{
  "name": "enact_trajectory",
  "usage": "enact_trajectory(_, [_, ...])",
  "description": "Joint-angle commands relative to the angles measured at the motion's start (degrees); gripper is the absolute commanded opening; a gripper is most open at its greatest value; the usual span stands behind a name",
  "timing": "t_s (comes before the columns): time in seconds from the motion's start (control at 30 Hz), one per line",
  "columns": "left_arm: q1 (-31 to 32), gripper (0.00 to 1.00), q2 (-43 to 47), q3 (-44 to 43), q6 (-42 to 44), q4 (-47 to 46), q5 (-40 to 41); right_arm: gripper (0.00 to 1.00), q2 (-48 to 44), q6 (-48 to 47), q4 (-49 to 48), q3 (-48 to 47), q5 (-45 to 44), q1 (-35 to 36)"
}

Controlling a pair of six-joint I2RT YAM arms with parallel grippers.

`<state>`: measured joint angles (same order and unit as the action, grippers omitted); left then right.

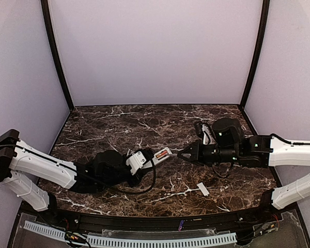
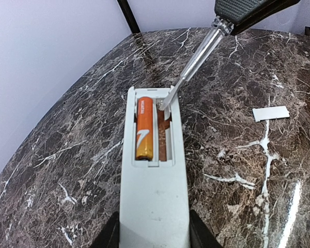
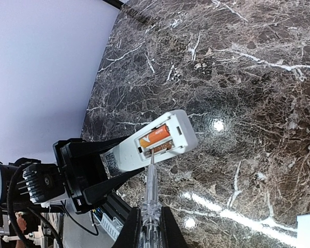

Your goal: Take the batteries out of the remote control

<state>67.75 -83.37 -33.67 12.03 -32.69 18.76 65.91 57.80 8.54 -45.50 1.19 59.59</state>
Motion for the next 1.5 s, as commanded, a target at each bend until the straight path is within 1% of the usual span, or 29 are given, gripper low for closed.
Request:
enact_trajectory(0.0, [0.28, 0.00, 2.43, 0.84, 1.17, -2.03, -1.73, 0.00, -0.65, 0.22, -1.91, -0.16, -2.27, 0.51])
enact_trajectory(0.17, [0.28, 0.00, 2.72, 0.74, 2.11, -0.91, -3.45, 0.00, -1.36, -2.00, 1.43, -1.70, -3.53, 0.44])
enact_trajectory(0.37, [0.28, 0.00, 3.93, 0.83, 3.76, 0.80, -3.44, 0.00, -0.81, -6.80, 9.50, -5.94, -3.48, 0.50])
enact_trajectory(0.83, [0.29, 0.00, 4.86, 0.42, 6.04, 2.70, -3.76, 0.00, 0.65, -10.34, 12.62, -8.06, -2.62, 0.51])
enact_trajectory(1.03, [0.28, 0.00, 6.98, -2.76, 6.83, 9.80, -4.11, 0.00, 0.97, -13.73, 12.19, -8.49, -1.46, 0.46])
enact_trajectory(1.17, [0.29, 0.00, 10.34, -4.14, 7.89, 15.05, -4.78, 0.00, 3.03, -17.73, 11.77, -11.44, 3.37, 0.52])
enact_trajectory(1.27, [0.28, 0.00, 12.22, -6.29, 8.37, 20.83, -5.37, 0.00, 4.73, -20.13, 11.30, -13.83, 7.44, 0.50])
enact_trajectory(1.47, [0.20, 0.00, 14.73, -10.90, 10.93, 30.59, -7.88, 0.00, 7.07, -23.25, 10.32, -17.13, 11.50, 0.37])
